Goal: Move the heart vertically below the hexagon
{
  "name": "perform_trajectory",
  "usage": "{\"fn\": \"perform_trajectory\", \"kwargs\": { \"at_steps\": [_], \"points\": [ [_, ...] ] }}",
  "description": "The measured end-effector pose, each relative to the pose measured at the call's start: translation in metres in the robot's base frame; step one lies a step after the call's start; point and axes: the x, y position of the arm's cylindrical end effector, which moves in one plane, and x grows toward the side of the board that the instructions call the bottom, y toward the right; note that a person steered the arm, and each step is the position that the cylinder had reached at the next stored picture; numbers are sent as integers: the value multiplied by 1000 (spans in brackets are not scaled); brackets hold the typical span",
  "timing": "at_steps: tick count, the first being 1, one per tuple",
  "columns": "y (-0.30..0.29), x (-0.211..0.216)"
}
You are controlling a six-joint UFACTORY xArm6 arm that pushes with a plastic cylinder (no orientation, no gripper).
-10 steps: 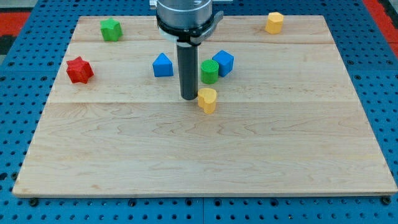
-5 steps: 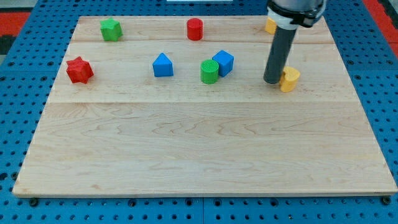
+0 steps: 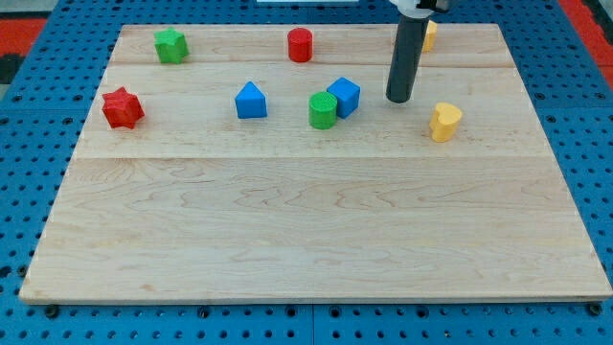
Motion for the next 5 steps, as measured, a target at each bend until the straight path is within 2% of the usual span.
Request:
{"fn": "perform_trajectory", "kwargs": {
  "at_steps": [5],
  "points": [
    [24,-4]
  ]
}}
